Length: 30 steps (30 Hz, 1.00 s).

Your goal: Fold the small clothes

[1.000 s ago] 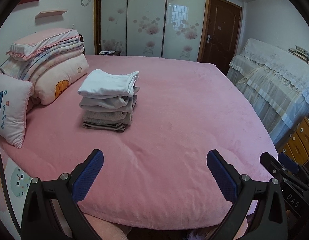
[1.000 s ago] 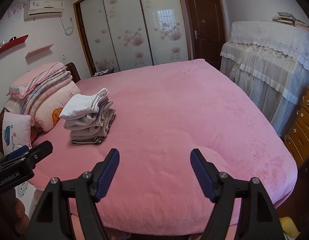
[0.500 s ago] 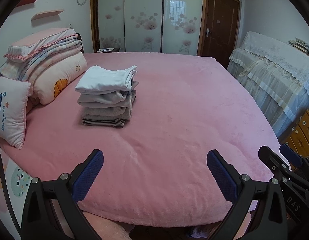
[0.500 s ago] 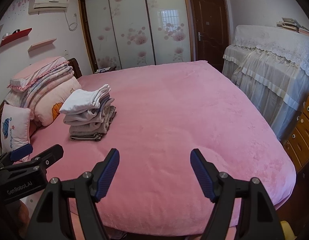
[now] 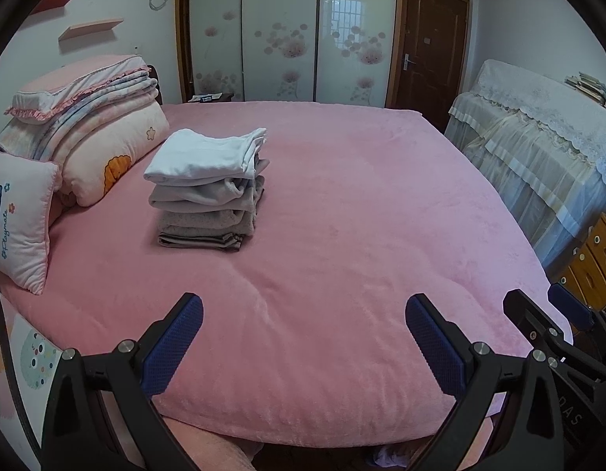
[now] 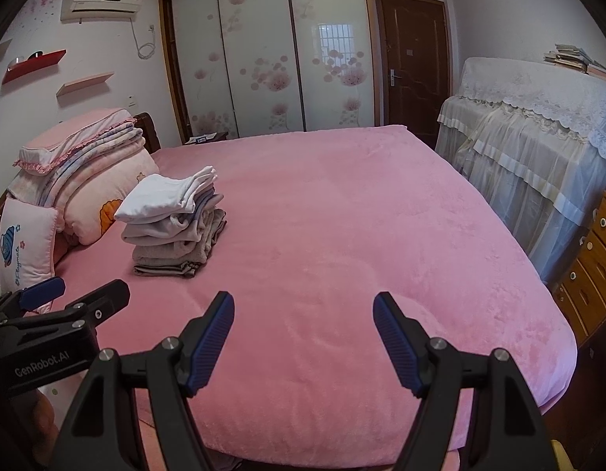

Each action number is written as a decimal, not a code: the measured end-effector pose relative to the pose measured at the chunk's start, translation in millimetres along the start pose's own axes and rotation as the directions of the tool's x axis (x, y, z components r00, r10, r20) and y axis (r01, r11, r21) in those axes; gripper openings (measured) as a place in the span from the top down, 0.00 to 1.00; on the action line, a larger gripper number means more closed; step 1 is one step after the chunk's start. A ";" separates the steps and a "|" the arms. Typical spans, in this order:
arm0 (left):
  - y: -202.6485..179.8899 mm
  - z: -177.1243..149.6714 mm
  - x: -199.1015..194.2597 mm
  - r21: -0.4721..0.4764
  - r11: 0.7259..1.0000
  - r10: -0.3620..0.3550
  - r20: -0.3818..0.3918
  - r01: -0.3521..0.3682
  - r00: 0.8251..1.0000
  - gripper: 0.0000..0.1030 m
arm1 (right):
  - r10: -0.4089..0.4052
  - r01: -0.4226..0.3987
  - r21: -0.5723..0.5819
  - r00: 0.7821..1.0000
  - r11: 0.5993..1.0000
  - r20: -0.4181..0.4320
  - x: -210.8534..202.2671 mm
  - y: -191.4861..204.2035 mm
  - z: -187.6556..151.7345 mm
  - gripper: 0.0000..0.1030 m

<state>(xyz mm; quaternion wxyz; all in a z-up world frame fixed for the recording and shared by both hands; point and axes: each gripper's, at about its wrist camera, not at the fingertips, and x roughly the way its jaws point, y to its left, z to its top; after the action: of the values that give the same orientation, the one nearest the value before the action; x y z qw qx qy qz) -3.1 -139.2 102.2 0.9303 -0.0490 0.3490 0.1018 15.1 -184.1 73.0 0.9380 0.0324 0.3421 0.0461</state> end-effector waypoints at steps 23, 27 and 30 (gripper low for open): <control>-9.5 2.1 20.0 0.019 1.000 -0.012 -0.047 0.013 0.999 0.00 | -0.013 0.013 0.001 1.000 1.000 -0.021 11.7 -8.6 -4.7 0.28; -10.2 3.4 22.2 0.017 1.000 -0.013 -0.052 0.014 0.999 0.00 | -0.014 0.014 0.000 1.000 1.000 -0.021 11.8 -9.7 -4.6 0.28; -11.6 4.5 24.5 0.019 1.000 -0.011 -0.058 0.012 0.998 0.00 | -0.014 0.014 0.000 1.000 1.000 -0.022 12.3 -10.7 -4.9 0.28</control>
<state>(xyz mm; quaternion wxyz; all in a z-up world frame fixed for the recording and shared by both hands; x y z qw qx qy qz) 20.4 -146.0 89.6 0.9209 -0.0451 0.3763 0.0916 22.0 -193.2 60.5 0.9345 0.0295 0.3525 0.0401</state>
